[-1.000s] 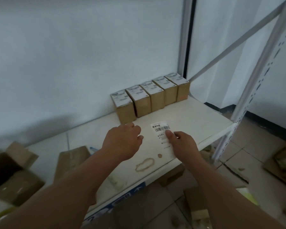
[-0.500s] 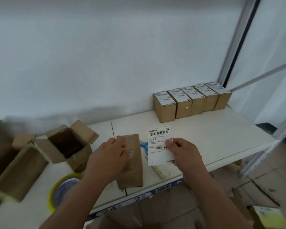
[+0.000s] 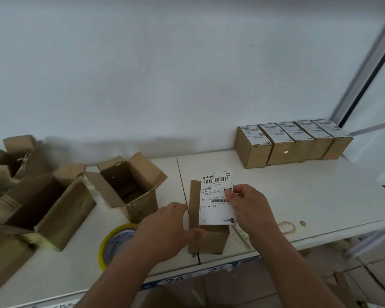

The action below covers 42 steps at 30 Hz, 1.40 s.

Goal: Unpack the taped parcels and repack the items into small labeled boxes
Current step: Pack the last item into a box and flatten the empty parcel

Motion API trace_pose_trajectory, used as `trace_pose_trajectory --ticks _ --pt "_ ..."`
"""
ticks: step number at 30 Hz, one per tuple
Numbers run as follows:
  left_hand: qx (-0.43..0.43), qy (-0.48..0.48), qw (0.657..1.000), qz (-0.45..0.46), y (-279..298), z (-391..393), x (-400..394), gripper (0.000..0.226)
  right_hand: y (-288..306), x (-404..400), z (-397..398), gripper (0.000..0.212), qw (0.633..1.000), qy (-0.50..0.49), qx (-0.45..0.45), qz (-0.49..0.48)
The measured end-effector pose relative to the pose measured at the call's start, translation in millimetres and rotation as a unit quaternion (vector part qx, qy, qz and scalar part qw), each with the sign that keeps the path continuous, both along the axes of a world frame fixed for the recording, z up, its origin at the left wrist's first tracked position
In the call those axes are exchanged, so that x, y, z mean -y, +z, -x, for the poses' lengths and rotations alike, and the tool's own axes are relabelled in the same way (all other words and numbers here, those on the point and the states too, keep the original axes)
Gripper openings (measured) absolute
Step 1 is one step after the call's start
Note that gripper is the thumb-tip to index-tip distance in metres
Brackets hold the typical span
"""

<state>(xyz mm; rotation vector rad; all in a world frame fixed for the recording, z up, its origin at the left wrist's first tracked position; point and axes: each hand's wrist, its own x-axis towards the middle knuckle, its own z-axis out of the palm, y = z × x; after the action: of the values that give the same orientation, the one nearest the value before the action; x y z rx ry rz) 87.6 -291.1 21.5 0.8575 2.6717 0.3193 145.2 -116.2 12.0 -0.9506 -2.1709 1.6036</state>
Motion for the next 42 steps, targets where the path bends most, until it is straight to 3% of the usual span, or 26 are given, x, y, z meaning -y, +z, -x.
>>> trace_pose_trajectory --ticks 8,42 --pt "-0.017 -0.028 0.999 0.014 -2 1 -6 0.057 -11 8 14 0.014 0.999 0.002 0.034 -0.018" --pt "0.032 -0.006 0.999 -0.028 -10 9 -16 0.066 -25 -1 16 0.014 0.996 0.013 0.062 -0.057"
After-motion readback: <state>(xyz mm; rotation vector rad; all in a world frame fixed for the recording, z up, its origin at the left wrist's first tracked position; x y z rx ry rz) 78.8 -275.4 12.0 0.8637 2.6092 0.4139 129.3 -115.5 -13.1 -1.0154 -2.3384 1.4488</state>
